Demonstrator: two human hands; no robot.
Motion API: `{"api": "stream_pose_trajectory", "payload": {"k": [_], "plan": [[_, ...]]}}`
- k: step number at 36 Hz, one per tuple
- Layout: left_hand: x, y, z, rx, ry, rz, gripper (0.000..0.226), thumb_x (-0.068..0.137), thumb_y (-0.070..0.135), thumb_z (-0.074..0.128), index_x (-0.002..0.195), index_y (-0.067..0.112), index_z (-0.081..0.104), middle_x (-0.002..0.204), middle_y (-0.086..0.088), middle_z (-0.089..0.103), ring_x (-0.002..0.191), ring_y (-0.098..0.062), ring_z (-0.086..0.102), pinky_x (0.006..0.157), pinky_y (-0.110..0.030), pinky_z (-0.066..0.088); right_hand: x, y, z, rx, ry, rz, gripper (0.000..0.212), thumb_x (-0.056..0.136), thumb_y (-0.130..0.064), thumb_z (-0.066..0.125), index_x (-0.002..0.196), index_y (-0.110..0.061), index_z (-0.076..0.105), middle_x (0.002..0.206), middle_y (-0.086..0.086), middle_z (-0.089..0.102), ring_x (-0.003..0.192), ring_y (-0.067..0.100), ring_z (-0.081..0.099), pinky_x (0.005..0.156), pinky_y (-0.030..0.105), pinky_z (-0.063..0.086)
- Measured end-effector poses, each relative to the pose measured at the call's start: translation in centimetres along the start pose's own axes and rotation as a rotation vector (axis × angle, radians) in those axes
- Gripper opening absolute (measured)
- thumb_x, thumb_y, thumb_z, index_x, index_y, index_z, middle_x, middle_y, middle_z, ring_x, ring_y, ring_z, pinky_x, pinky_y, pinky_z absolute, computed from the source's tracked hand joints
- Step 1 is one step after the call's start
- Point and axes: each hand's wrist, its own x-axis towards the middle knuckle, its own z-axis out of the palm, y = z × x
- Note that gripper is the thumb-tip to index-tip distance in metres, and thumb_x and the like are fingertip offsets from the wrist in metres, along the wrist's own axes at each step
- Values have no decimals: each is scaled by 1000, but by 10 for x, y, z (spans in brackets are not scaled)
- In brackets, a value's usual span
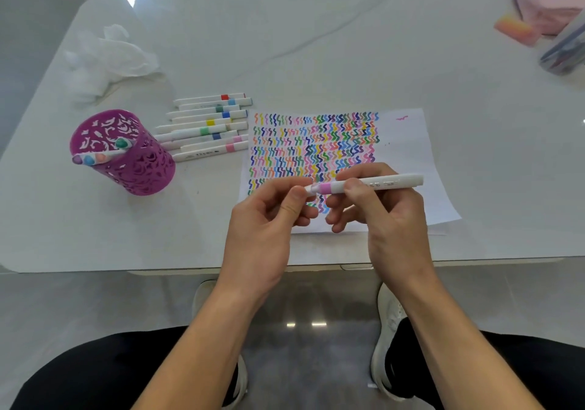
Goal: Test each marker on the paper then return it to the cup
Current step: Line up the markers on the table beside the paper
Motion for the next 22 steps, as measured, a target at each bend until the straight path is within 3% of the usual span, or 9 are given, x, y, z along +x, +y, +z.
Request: {"api": "stream_pose_trajectory", "payload": {"k": [7, 12, 16, 22], "plan": [[3, -1, -2, 57, -26, 53, 17, 101, 14, 58, 98, 16, 75, 74, -2, 73, 73, -19, 71, 73, -31, 59, 2, 5, 2, 29, -21, 42, 12, 103, -9, 60, 95, -9, 69, 73, 10, 73, 63, 26, 69, 59, 33, 57], [4, -2, -4, 79, 9, 55, 16, 100, 17, 61, 96, 17, 77, 72, -2, 73, 67, -15, 68, 68, -26, 56, 4, 9, 6, 83, -60, 63, 13, 98, -15, 61, 99, -4, 69, 76, 11, 75, 66, 26, 71, 62, 34, 59], [5, -2, -9, 98, 25, 38, 16, 99, 19, 62, 97, 14, 78, 70, 1, 70, 62, -11, 64, 64, -23, 54, 5, 13, 10, 82, -98, 84, 12, 102, -8, 60, 102, 0, 69, 77, 11, 75, 66, 24, 71, 62, 32, 58], [5, 1, -15, 121, 41, 10, 16, 99, 20, 63, 96, 15, 77, 71, 2, 70, 61, -8, 63, 63, -21, 54, 8, 17, 18, 113, -129, 136, 18, 97, -20, 68, 102, -3, 70, 78, 10, 73, 68, 25, 69, 64, 31, 57]]}}
